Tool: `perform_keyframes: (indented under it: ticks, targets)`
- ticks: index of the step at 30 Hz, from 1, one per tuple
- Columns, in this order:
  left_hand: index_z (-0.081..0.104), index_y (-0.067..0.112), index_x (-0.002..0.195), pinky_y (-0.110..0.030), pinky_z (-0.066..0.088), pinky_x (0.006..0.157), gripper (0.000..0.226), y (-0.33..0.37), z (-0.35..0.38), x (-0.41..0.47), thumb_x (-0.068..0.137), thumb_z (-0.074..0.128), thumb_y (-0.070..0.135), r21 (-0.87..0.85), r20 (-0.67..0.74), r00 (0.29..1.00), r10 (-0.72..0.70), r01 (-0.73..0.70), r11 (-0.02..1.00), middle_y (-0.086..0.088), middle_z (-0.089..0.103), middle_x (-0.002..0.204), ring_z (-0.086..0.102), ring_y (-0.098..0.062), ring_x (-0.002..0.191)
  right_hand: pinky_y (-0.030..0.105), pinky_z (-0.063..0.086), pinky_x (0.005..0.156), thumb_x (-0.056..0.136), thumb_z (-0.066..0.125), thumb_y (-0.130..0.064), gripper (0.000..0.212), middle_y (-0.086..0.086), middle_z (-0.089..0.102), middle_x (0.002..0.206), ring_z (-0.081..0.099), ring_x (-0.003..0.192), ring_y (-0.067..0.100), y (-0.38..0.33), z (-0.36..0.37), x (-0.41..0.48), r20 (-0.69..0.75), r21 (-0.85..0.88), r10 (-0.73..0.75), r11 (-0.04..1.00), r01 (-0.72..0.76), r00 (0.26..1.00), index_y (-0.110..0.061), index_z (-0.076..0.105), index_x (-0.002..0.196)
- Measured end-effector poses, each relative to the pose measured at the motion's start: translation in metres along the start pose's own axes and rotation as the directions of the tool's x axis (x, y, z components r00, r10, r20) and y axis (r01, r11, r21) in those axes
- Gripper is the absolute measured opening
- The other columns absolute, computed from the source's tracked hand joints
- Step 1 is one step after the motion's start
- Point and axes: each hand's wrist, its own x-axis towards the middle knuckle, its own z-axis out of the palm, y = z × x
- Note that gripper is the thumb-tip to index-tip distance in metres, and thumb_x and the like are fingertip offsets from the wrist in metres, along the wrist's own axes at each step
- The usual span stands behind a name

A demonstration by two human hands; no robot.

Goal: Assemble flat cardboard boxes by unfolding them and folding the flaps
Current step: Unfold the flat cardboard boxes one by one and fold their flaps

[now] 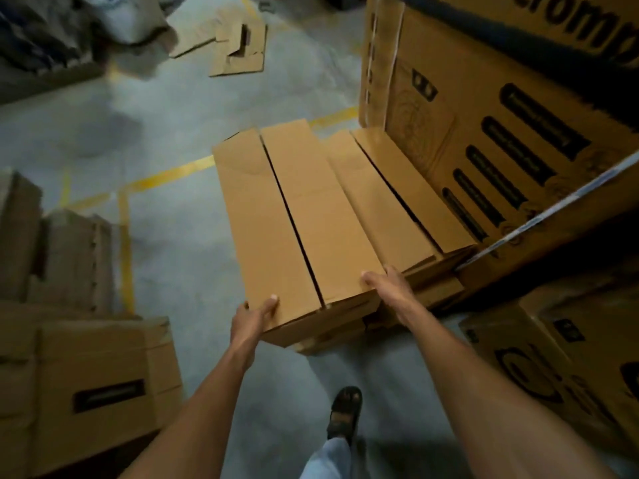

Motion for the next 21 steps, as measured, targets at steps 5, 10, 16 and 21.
perform_keyframes:
  ticks: [5,10,16,21]
  targets:
    - [0.039,0.02,0.141,-0.049,0.049,0.104,0.086,-0.011,0.001,0.007,0.074,0.086,0.044,-0.133,0.139,0.988,0.068,-0.05,0.99,-0.005,0.057,0.136,0.058,-0.026,0.118,0.042,0.044,0.108,0.09,0.069,-0.049,0.073,0.009,0.05,0.149,0.048,0.132,0.03,0.001,0.003,0.015,-0.046,-0.058,-0.034,0.998,0.031,0.998,-0.015,0.045,0.15]
    - [0.04,0.018,0.125,-0.043,0.053,0.084,0.081,0.021,-0.007,0.004,0.061,0.084,0.039,-0.389,0.098,0.976,0.194,-0.141,0.91,-0.012,0.057,0.129,0.063,-0.029,0.108,0.054,0.05,0.1,0.085,0.07,-0.06,0.078,0.009,0.041,0.154,0.048,0.13,0.033,-0.022,0.0,0.006,-0.064,0.122,-0.144,0.981,0.151,0.988,-0.03,0.039,0.149]
    - [0.039,0.017,0.122,-0.033,0.05,0.072,0.083,0.061,-0.027,-0.037,0.055,0.084,0.039,-0.483,0.134,0.931,0.338,-0.237,0.843,-0.007,0.059,0.118,0.061,-0.018,0.094,0.058,0.061,0.069,0.085,0.072,-0.057,0.074,0.012,0.044,0.147,0.054,0.122,0.037,-0.051,-0.021,-0.034,-0.122,0.219,-0.219,0.945,0.241,0.968,-0.032,0.04,0.147]
    - [0.04,0.019,0.125,-0.033,0.048,0.068,0.088,0.063,-0.043,-0.102,0.053,0.08,0.048,-0.441,0.127,0.879,0.459,-0.365,0.82,-0.005,0.061,0.114,0.062,-0.016,0.089,0.061,0.061,0.065,0.087,0.07,-0.057,0.078,0.006,0.042,0.141,0.052,0.119,0.034,-0.029,-0.04,-0.094,-0.154,0.301,-0.247,0.91,0.283,0.957,-0.031,0.035,0.151]
